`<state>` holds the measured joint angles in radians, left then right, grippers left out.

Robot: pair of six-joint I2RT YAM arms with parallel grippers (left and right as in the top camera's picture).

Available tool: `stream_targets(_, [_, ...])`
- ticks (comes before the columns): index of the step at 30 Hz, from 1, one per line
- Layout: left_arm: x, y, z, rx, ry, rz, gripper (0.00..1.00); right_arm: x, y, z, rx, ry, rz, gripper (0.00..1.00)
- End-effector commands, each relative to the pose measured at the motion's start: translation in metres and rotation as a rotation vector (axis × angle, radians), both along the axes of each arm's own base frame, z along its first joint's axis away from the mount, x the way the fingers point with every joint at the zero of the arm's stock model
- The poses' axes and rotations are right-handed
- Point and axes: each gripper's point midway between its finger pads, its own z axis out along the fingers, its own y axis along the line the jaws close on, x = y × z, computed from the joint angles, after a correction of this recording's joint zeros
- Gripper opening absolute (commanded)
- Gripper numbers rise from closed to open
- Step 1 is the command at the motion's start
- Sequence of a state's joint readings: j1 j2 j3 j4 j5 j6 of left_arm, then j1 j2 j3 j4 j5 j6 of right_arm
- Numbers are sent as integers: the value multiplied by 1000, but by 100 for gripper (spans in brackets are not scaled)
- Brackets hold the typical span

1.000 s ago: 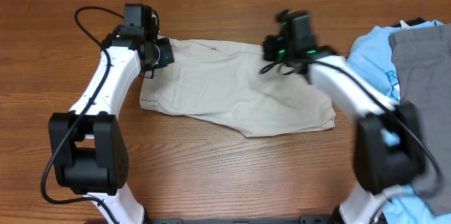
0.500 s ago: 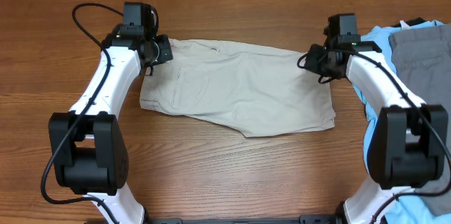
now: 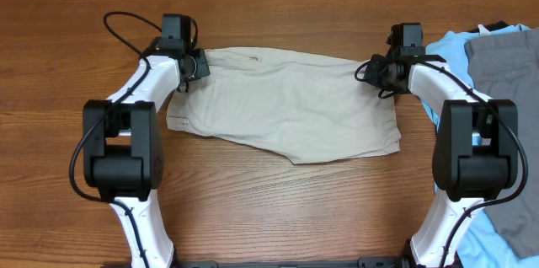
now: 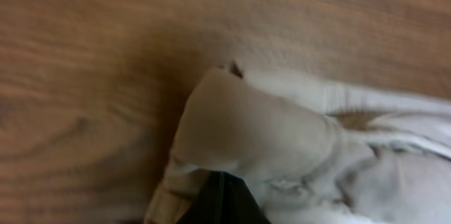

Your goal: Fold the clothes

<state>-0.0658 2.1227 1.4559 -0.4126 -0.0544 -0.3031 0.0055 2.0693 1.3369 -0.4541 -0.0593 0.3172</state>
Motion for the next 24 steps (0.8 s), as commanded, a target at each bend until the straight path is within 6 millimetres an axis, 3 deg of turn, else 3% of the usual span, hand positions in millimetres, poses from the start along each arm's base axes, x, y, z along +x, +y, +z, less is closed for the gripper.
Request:
stream_targets(1, [13, 31, 1, 99, -61, 92, 4, -5, -16, -14, -84, 36, -35, 13])
stream_targets(6, [30, 16, 12, 5, -136, 37, 4, -12, -19, -17, -99, 67, -39, 18])
stream_targets(8, [38, 5, 31, -26, -178, -32, 5, -11, -16, -15, -86, 61, -30, 19])
stream_targets(10, [46, -2, 63, -44, -234, -65, 6, -6, -15, -7, -86, 38, -5, 23])
stream_targets(14, [47, -4, 166, -57, -378, -70, 15, 7, -14, 34, -85, -33, -5, 32])
stream_targets(17, [17, -1, 234, -67, -416, -53, 34, 10, -6, 79, -46, -95, 13, 44])
stream_targets(19, [-11, 3, 259, -65, -390, -48, 54, 3, 1, 106, -12, -112, 32, 48])
stream_targets(21, [-41, 8, 271, -64, -346, -39, 64, -11, 13, 128, 43, -104, 64, 49])
stream_targets(24, [-87, 14, 268, -59, -226, -26, 69, -42, 40, 153, 166, -61, 139, 52])
